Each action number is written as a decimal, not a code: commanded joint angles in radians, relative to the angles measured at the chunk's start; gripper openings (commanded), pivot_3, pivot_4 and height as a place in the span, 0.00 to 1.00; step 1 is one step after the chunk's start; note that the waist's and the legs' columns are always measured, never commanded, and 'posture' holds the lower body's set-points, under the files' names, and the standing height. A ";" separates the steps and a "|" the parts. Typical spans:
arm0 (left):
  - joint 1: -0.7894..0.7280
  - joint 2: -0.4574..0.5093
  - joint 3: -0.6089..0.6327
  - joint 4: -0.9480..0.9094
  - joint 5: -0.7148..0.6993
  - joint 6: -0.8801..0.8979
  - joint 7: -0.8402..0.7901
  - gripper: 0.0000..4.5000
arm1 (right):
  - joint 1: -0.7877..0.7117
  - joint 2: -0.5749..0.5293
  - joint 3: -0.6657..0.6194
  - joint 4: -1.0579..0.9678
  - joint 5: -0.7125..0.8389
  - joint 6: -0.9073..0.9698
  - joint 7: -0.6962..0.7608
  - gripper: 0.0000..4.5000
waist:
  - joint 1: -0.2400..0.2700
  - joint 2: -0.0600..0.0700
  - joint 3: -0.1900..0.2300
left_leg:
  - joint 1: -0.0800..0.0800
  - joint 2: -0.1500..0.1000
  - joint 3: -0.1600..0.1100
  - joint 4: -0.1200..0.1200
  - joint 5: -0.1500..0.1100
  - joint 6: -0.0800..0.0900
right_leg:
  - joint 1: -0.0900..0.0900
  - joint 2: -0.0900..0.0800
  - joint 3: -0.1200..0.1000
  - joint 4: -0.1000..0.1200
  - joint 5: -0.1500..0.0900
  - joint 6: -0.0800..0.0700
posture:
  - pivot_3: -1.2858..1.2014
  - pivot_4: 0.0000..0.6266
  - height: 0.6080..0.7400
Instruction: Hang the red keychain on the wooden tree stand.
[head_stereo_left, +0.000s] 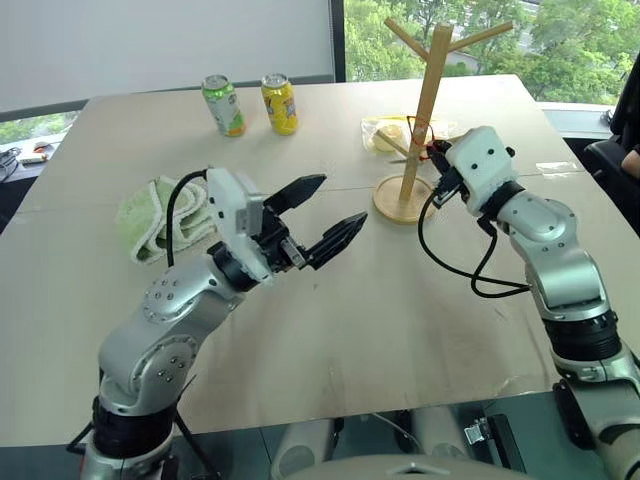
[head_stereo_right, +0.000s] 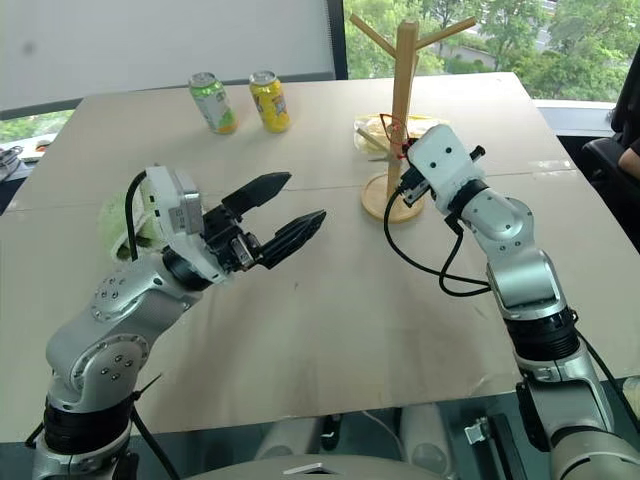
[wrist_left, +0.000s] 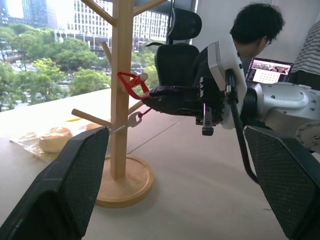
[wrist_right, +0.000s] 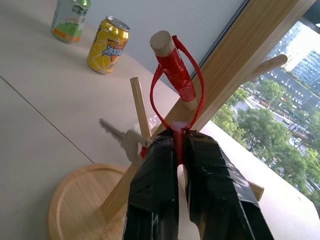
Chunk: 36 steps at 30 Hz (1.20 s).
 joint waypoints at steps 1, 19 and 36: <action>-0.044 0.016 0.026 -0.041 -0.048 0.044 0.047 1.00 | -0.028 0.007 -0.013 -0.015 -0.013 -0.035 -0.009 0.04 | -0.001 -0.001 0.000 | 0.001 0.000 0.000 0.000 0.000 0.000 | 0.001 0.000 0.000 0.000 0.000 0.000 | 0.52 0.24 1.00; -0.143 -0.004 0.008 -0.042 -0.084 0.118 0.137 1.00 | -0.042 0.033 -0.037 0.009 -0.023 -0.030 -0.019 0.55 | -0.001 -0.002 0.001 | 0.003 0.000 0.002 -0.001 0.000 0.000 | 0.001 0.000 0.002 0.000 0.000 0.000 | 0.52 0.24 1.00; -0.036 -0.114 -0.103 0.109 0.339 -0.031 0.293 1.00 | 0.155 0.146 -0.423 0.078 0.241 -0.100 -0.122 1.00 | 0.008 -0.002 0.000 | 0.004 -0.001 0.003 -0.002 0.000 0.000 | 0.002 0.000 0.004 0.000 0.000 0.000 | 0.52 0.24 1.00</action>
